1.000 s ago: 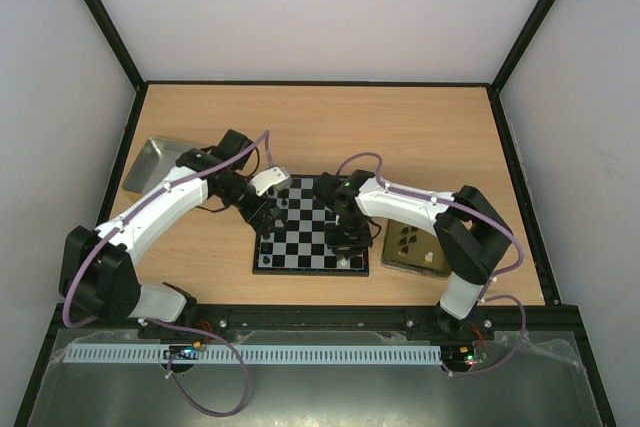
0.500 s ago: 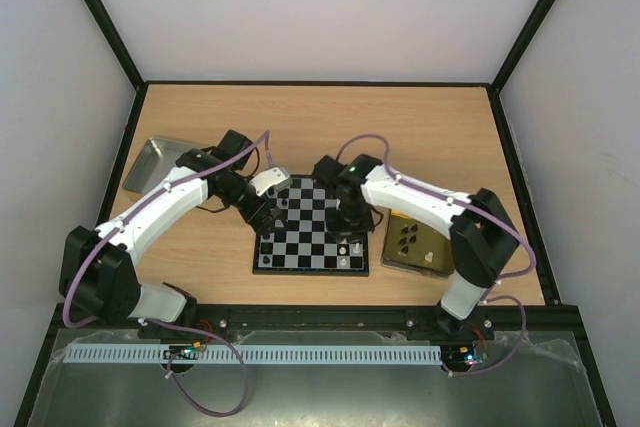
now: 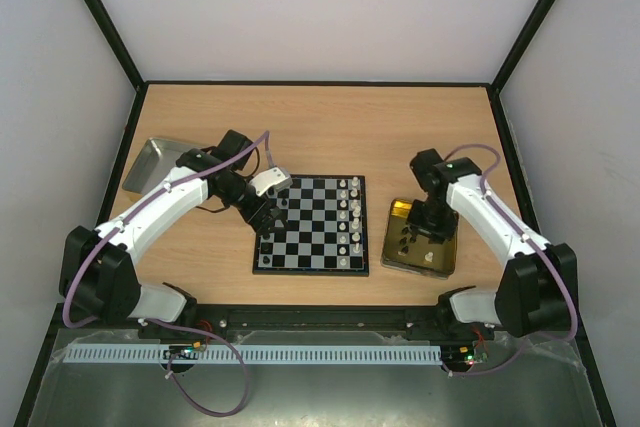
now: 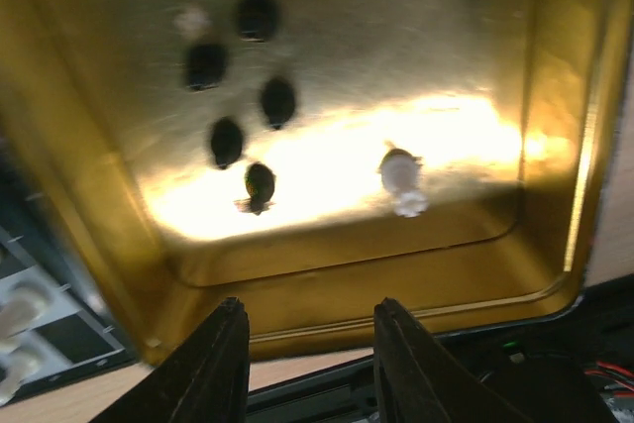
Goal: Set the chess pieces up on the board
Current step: Pick up the chess piece from the storage box.
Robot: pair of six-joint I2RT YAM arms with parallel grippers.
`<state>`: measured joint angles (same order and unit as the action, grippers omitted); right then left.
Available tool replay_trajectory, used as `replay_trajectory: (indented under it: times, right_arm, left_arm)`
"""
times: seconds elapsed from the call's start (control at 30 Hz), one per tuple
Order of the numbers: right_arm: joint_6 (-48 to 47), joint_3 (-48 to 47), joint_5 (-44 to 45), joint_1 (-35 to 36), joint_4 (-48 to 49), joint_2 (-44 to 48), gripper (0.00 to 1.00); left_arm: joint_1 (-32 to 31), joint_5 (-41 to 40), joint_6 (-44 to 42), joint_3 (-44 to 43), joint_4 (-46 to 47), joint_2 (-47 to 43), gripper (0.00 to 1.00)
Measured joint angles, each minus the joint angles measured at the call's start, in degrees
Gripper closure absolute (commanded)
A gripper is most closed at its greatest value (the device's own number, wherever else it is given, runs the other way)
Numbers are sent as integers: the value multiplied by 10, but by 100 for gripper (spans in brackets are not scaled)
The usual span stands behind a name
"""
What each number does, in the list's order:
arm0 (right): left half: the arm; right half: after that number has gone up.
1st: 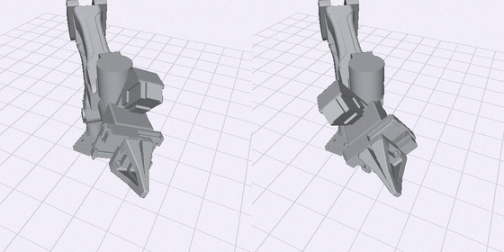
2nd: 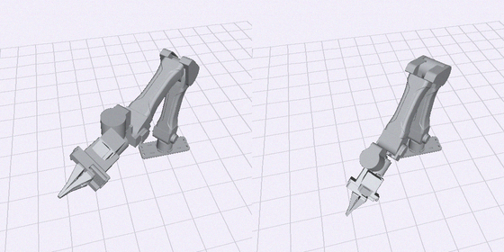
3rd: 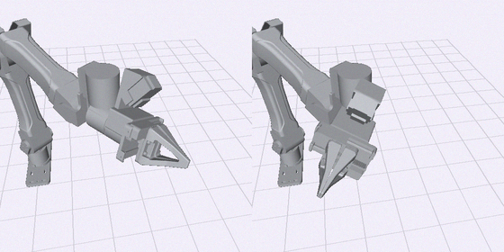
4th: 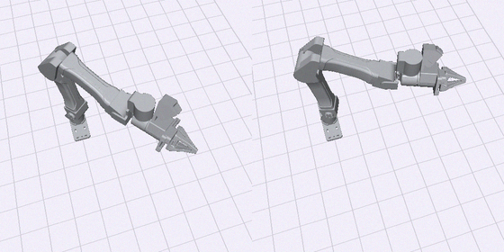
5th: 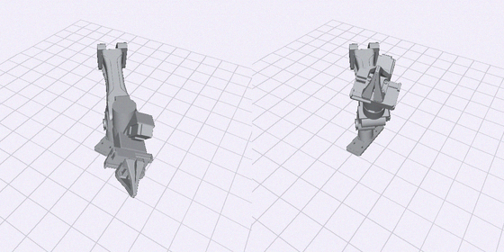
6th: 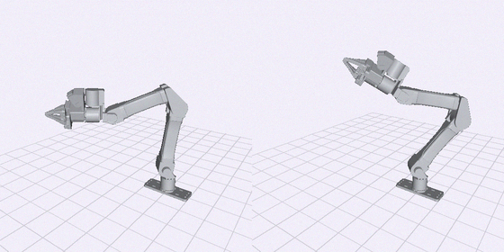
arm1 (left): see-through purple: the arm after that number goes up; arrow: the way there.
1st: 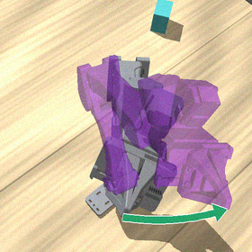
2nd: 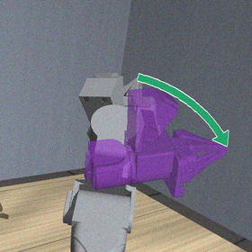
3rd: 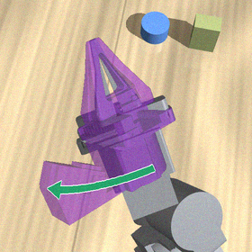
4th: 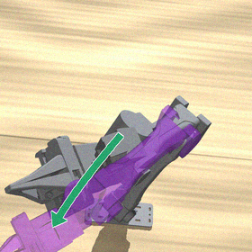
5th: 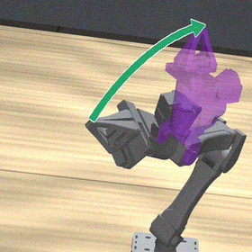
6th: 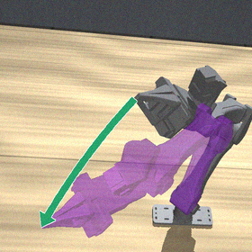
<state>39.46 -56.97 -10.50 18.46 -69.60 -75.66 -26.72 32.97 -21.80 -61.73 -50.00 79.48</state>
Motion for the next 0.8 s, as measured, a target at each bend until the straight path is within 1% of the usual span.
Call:
replay_trajectory:
  times: [0.2, 0.37, 0.8]
  right_arm:
    - [-5, 60, 6, -72, 10, 28, 67]
    - [-7, 98, -1, -106, 33, 35, 67]
    - [-7, 141, -26, -123, 105, 19, 67]
  left_arm:
    - [0, 0, 0, -1, 0, 1, 1]
    - [0, 0, 0, -4, 0, 7, 1]
    - [-4, 0, 0, -14, 0, 21, 1]
